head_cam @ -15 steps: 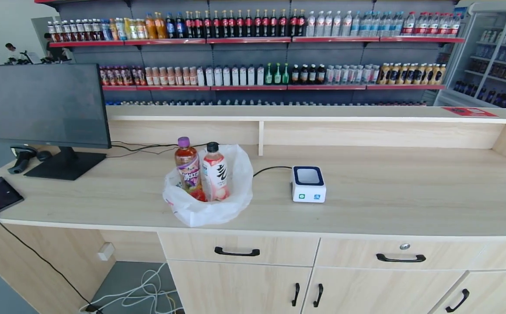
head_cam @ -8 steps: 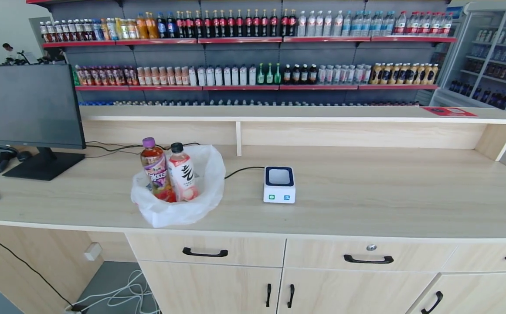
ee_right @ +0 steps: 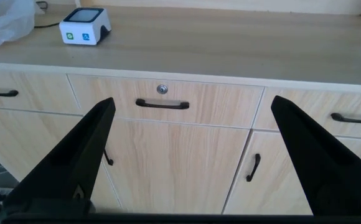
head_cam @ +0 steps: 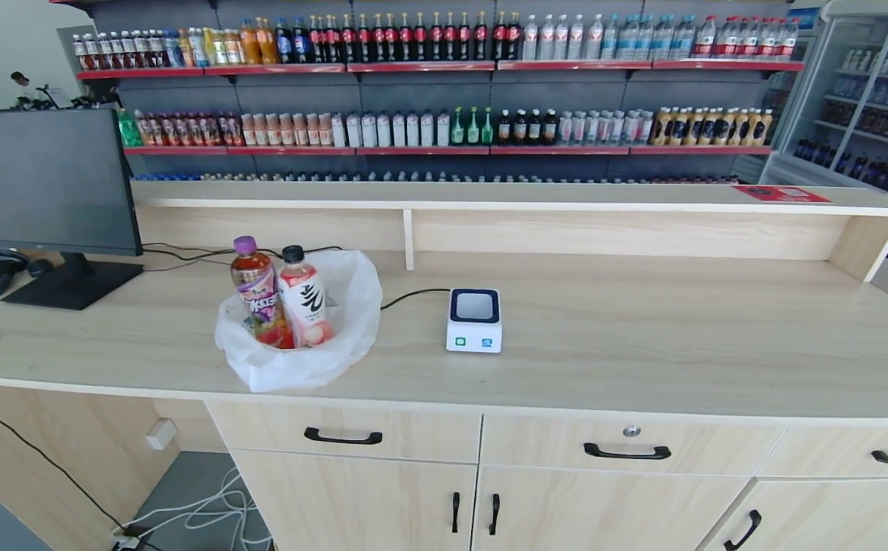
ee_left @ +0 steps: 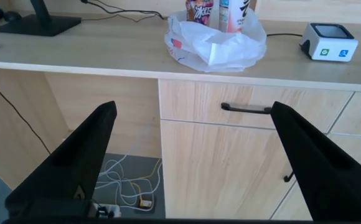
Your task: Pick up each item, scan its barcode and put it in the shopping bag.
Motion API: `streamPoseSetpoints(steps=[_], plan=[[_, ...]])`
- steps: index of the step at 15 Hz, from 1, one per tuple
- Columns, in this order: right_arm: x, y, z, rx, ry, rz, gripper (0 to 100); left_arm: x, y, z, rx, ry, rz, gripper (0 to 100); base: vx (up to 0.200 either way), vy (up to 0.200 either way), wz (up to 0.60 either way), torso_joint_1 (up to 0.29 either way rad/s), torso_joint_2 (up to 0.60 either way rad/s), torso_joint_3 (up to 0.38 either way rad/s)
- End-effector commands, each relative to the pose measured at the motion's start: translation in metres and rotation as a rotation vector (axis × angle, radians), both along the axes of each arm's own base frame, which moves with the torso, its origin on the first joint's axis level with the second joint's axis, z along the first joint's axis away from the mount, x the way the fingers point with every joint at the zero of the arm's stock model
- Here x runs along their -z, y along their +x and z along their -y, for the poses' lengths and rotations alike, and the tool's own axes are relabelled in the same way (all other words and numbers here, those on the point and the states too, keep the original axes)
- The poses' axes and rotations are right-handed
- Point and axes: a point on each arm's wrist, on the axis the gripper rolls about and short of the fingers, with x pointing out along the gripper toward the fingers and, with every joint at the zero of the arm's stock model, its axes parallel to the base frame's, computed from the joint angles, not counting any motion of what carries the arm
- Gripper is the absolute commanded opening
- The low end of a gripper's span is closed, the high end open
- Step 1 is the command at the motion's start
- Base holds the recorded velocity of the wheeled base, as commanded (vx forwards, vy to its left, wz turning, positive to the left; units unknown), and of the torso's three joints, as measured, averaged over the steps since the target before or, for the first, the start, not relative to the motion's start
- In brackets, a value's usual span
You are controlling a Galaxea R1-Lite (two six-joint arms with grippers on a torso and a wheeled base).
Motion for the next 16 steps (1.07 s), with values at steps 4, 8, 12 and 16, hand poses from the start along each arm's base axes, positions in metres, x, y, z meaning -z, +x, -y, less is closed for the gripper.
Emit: streamPoseSetpoints(steps=[4, 8, 12, 16], plan=[[0.0000, 0.0001, 0.0000, -0.001, 0.000, -0.001, 100, -0.0001, 0.0000, 0.0000, 0.002, 0.000, 0.000, 100, -0.200, 0.000, 0.00, -0.001, 0.00, -0.001], [0.0000, 0.0001, 0.0000, -0.001, 0.000, -0.001, 100, -0.0001, 0.0000, 0.0000, -0.001, 0.000, 0.000, 100, -0.200, 0.000, 0.00, 0.007, 0.00, 0.001], [0.0000, 0.0001, 0.0000, -0.001, 0.000, -0.001, 100, -0.0001, 0.0000, 0.0000, -0.001, 0.000, 0.000, 100, -0.150, 0.000, 0.00, -0.002, 0.00, 0.002], [0.0000, 0.0001, 0.0000, -0.001, 0.000, -0.001, 100, -0.0001, 0.0000, 0.0000, -0.001, 0.000, 0.000, 100, 0.000, 0.000, 0.00, 0.000, 0.00, 0.000]])
